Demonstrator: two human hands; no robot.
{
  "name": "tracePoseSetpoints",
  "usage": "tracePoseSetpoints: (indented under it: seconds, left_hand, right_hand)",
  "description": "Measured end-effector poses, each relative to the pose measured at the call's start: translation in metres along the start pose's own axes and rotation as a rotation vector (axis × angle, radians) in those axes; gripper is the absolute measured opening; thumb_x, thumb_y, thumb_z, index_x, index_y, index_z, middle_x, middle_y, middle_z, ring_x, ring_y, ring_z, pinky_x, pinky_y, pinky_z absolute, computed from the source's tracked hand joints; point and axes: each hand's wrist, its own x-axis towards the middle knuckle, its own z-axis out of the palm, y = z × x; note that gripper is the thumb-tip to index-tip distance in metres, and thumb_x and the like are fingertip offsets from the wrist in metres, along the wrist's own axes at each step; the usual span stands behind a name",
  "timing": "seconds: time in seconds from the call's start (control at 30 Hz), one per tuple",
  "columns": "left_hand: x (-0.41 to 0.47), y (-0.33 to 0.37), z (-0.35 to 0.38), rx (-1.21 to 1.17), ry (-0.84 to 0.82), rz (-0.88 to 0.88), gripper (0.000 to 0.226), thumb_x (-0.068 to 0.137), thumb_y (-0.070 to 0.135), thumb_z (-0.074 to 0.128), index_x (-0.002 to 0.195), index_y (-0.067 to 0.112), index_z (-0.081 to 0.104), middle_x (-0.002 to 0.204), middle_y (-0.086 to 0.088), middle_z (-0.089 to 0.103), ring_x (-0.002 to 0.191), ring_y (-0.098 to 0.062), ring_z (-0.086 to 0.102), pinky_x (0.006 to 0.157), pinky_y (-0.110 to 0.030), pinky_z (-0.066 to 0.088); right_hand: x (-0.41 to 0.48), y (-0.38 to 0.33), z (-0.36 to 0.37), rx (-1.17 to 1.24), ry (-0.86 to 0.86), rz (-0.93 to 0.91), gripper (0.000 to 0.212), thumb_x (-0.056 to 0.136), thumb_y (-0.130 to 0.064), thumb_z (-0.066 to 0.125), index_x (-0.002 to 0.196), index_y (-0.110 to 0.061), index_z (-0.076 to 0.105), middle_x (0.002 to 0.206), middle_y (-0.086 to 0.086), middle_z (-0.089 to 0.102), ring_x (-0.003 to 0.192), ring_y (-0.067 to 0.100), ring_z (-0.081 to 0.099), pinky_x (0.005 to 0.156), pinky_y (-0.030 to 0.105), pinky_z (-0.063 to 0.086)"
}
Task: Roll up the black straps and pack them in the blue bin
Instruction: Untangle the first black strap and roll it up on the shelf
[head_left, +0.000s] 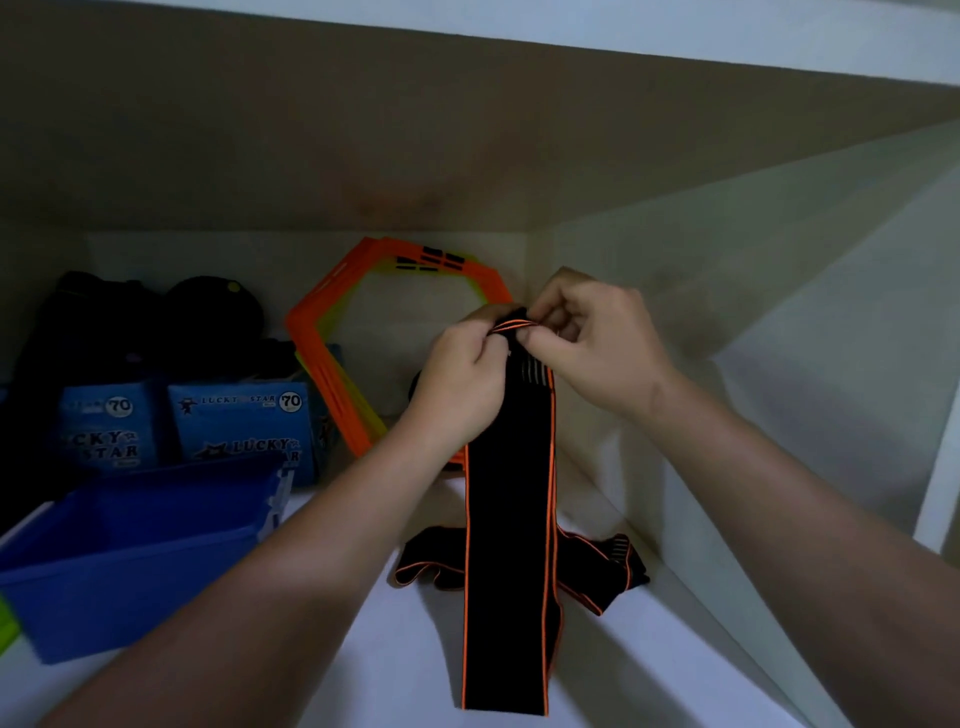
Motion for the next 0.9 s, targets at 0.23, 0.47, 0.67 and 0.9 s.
tracePoseSetpoints:
  seconds: [0.23,0.47,0.67,0.9]
  left_hand:
    - [-0.017,-0.005,-0.012,-0.533,-0.010,-0.312,0.027,0.089,0.005,0.060,0.113,0.015,0.069,0.097,-0.004,0.076,0.090,-0.019,0.073,0.079,-0.032,0.057]
    - [-0.043,-0.032,-0.016,-1.117,-0.535,-0.494,0.045,0.086,0.018,0.042,0.119,0.005,0.070,0.117,-0.015,0.072,0.114,-0.030,0.066,0.102,-0.048,0.048]
    - [-0.055,-0.040,0.004,-1.265,-0.585,-0.515,0.051,0.079,0.010,0.051,0.129,0.004,0.059,0.115,-0.017,0.067,0.109,-0.034,0.064,0.110,-0.075,0.014]
    - [-0.140,-0.055,0.003,-1.025,-0.522,-0.675,0.041,0.084,-0.006,0.047,0.120,-0.003,0.065,0.115,-0.026,0.069,0.103,-0.038,0.068,0.096,-0.049,0.052]
  right_hand:
    - [0.011,-0.010,0.016,-0.014,0.087,0.040,0.013,0.074,-0.018,0.068,0.066,-0.019,0.058,0.053,-0.006,0.058,0.047,0.006,0.050,0.048,0.021,0.038]
    - [0.015,-0.019,0.020,-0.017,0.109,0.069,0.012,0.075,-0.016,0.068,0.068,-0.017,0.059,0.055,0.000,0.063,0.049,0.013,0.058,0.048,0.028,0.046]
    - [0.016,-0.014,0.019,-0.016,0.105,0.111,0.017,0.076,-0.017,0.070,0.066,-0.017,0.056,0.054,0.003,0.062,0.046,0.016,0.061,0.042,0.032,0.051]
    - [0.035,-0.007,0.032,-0.032,0.182,0.126,0.008,0.076,-0.015,0.069,0.070,-0.015,0.062,0.057,-0.007,0.055,0.050,0.005,0.046,0.048,0.014,0.033]
